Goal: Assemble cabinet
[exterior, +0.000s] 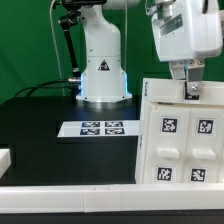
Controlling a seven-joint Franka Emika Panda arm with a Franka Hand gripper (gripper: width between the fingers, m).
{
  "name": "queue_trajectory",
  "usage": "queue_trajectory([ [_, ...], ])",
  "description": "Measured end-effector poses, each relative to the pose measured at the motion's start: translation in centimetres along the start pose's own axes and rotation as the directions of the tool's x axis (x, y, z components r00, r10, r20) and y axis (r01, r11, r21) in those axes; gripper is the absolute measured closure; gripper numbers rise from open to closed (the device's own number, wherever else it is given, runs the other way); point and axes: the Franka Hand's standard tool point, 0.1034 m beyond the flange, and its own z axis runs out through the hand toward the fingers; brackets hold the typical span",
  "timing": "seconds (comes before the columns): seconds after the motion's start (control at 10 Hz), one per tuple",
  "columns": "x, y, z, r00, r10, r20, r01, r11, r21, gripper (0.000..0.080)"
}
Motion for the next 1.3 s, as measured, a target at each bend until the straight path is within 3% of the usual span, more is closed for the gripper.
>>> queue_trajectory([
  [0.5,0.5,0.0,0.2,0.977,0.206,0.051,-0.206,0.979,-0.007,0.0239],
  [0.7,0.4,0.0,0.1,0.981,0.185,0.052,-0.185,0.983,-0.006,0.0054],
  [1.2,-0.6,-1.2,-2.8,0.994,0.074,0.076,-0.077,0.996,0.047,0.0003],
  [1.3,-0.6,-1.1,-2.5,0.995,0.059,0.074,-0.063,0.997,0.044,0.0003],
])
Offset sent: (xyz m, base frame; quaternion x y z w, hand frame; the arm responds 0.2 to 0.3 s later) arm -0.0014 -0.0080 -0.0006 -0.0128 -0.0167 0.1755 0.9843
